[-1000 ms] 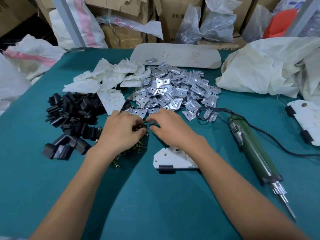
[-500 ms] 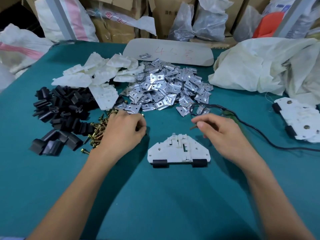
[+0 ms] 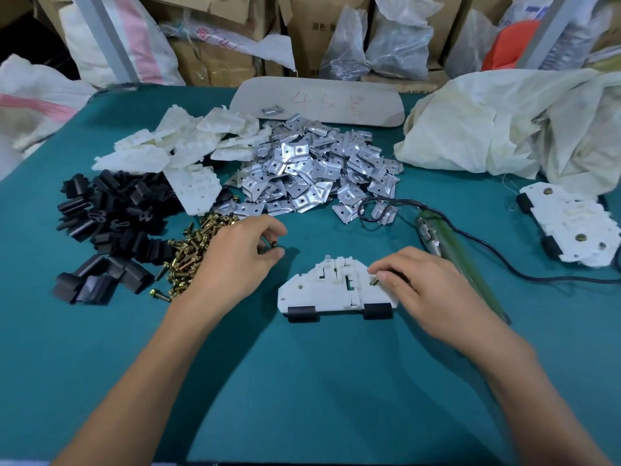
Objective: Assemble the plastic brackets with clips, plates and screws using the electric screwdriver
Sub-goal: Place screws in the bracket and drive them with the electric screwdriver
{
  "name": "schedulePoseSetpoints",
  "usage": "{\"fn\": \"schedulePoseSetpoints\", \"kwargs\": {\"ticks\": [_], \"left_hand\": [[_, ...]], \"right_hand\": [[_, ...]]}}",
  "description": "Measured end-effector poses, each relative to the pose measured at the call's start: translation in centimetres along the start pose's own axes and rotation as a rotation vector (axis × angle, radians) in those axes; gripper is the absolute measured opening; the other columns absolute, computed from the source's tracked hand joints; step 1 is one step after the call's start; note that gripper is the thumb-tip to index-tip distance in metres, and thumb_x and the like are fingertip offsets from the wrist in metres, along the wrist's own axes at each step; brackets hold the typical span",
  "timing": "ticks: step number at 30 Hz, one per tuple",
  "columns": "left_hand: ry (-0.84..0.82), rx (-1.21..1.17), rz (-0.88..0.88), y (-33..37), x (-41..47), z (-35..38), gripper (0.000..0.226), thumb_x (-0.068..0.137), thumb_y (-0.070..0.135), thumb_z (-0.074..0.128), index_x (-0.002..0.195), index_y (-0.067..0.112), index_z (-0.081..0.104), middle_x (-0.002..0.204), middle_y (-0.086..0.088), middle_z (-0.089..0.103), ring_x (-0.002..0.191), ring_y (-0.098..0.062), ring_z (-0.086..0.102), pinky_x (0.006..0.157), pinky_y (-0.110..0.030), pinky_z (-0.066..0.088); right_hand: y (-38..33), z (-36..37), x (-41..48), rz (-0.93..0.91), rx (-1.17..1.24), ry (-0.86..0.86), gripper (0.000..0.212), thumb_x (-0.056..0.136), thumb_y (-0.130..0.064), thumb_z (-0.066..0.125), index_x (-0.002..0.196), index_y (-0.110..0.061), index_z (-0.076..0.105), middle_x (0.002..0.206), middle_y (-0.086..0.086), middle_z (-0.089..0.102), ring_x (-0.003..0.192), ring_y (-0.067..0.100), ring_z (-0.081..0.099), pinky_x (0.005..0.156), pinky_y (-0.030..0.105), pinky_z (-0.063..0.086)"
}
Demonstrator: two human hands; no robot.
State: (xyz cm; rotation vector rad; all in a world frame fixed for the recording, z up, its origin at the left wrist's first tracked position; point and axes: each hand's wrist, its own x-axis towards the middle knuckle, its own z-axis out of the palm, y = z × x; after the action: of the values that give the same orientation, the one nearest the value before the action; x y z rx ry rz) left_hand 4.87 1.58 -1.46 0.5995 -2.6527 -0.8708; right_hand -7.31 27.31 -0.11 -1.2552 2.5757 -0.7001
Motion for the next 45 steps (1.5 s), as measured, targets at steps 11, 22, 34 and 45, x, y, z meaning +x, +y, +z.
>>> {"fn": "schedulePoseSetpoints", "kwargs": {"ticks": [11,22,34,45], "left_hand": [[-0.099,-0.418,-0.004,0.5,-3.8,1.0,0.034,0.081,0.007,0.083,0.095,0.035,0.070,0.095,0.017,0.072,0.088,-0.005,0.070,0.084,-0.016,0.054],[-0.067,-0.230,0.147,1.1,-4.5,1.6,0.023,0.085,0.013,0.080,0.102,0.027,0.074,0.095,0.025,0.072,0.097,0.005,0.066,0.089,-0.009,0.046],[0.046,-0.282,0.075,0.6,-4.6,2.9,0.031,0.082,0.016,0.081,0.105,0.036,0.072,0.089,0.023,0.072,0.096,-0.002,0.064,0.082,-0.006,0.041],[0.041,-0.321,0.067,0.6,-4.9,3.0,0.037,0.082,0.022,0.079,0.105,0.047,0.067,0.094,0.029,0.072,0.101,-0.005,0.067,0.093,-0.026,0.049]], "right_hand": [[0.3,3.2,-1.0,0.061,0.199,0.144,0.021,0.101,-0.026,0.061,0.118,-0.026,0.075,0.102,-0.009,0.063,0.101,0.013,0.058,0.088,0.017,0.040],[1.4,4.9,-1.5,0.065,0.361,0.280,0.018,0.094,-0.022,0.072,0.108,-0.033,0.075,0.105,-0.020,0.061,0.103,0.010,0.061,0.088,0.019,0.045],[1.4,5.1,-1.3,0.099,0.375,0.325,0.011,0.088,-0.020,0.080,0.097,-0.024,0.075,0.104,-0.020,0.066,0.101,0.007,0.064,0.087,0.018,0.048],[1.4,5.1,-1.4,0.083,0.390,0.332,0.017,0.089,-0.018,0.079,0.106,-0.022,0.077,0.113,-0.015,0.068,0.109,0.006,0.065,0.093,0.016,0.048]]}}
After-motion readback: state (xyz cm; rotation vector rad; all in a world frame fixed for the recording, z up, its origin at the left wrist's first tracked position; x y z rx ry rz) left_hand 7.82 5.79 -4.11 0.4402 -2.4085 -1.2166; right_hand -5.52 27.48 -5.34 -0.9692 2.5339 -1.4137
